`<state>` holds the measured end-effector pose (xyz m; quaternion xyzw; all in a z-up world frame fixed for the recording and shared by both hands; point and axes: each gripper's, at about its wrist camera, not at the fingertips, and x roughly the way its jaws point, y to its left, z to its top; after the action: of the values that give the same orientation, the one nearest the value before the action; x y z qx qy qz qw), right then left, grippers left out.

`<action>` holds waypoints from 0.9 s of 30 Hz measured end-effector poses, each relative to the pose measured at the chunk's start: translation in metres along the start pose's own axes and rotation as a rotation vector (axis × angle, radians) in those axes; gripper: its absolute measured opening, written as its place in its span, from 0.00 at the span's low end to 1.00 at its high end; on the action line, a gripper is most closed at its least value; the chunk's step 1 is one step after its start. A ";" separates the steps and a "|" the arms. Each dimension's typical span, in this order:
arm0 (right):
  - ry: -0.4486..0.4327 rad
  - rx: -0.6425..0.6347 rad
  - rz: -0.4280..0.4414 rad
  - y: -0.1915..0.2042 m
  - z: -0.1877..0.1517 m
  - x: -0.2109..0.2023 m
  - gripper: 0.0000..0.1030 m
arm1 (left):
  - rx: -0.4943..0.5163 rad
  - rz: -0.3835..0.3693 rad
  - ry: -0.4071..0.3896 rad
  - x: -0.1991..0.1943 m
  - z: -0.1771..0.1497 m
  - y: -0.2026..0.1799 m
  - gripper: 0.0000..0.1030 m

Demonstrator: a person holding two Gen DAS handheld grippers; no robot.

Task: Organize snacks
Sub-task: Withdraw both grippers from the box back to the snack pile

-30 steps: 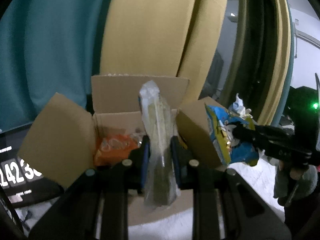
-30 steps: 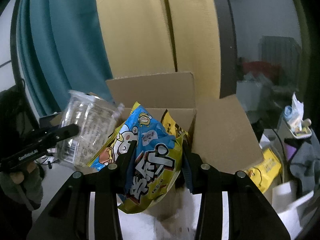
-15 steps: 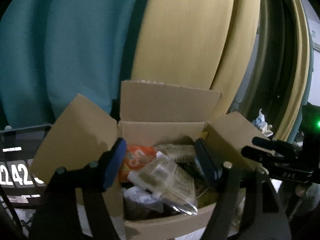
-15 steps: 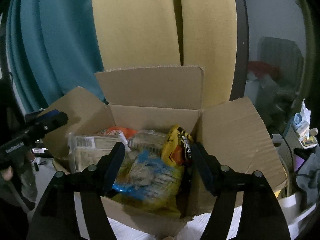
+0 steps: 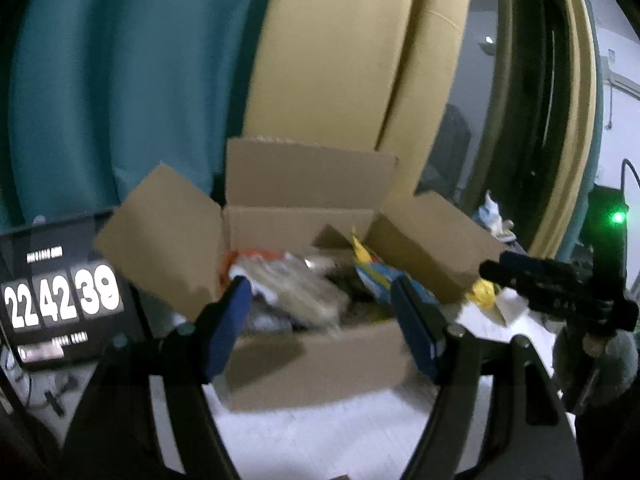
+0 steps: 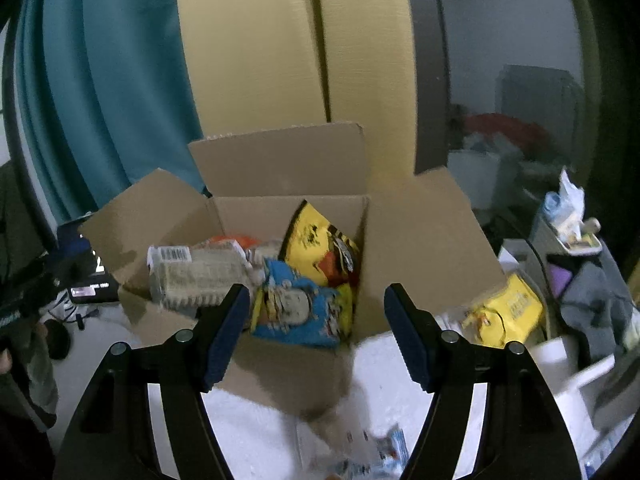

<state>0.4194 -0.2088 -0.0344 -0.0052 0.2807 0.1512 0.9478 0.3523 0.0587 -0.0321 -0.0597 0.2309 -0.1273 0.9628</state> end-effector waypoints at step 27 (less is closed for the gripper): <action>0.095 0.114 0.038 -0.055 -0.136 -0.087 0.71 | -0.105 0.008 0.289 -0.037 -0.148 -0.113 0.72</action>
<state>0.2940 -0.2984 -0.1071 0.0470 0.3334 0.1526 0.9292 0.2280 -0.0478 -0.1275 -0.0900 0.3738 -0.1185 0.9155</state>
